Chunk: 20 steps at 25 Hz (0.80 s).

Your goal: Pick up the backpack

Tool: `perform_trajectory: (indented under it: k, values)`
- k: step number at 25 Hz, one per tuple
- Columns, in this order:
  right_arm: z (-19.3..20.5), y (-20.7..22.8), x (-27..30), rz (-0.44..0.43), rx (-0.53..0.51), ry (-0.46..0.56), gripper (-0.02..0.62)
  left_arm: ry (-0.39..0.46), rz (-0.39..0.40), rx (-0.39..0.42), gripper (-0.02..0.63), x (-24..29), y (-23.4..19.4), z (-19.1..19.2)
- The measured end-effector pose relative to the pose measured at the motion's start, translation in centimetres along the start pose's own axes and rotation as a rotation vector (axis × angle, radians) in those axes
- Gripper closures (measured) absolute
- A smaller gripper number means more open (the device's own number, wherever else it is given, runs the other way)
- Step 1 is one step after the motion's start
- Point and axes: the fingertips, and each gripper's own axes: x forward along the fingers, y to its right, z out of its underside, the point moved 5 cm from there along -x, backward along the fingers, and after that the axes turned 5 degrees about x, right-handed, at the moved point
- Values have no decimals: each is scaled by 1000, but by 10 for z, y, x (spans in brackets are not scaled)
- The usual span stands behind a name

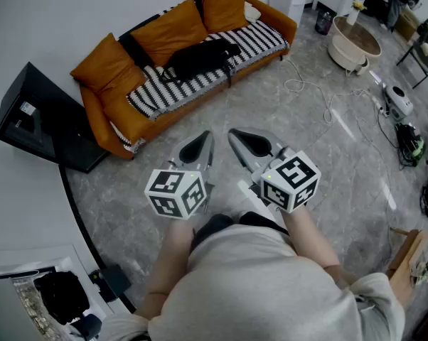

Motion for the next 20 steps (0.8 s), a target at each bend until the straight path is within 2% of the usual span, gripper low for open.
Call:
perform_trajectory:
  k: [3, 9, 13, 17, 20]
  values:
    - [4, 1, -1, 28, 0, -25, 592, -10, 15, 1, 598, -2, 4, 3]
    - [7, -10, 9, 54, -74, -46, 592, -15, 41, -13, 600, -6, -5, 10]
    - [9, -13, 17, 79, -51, -42, 592, -18, 69, -15, 600, -10, -14, 10]
    - [6, -16, 22, 94, 11, 16, 592, 2, 104, -25, 599, -16, -25, 8]
    - [11, -20, 28, 94, 32, 14, 592, 19, 131, -58, 599, -18, -32, 14]
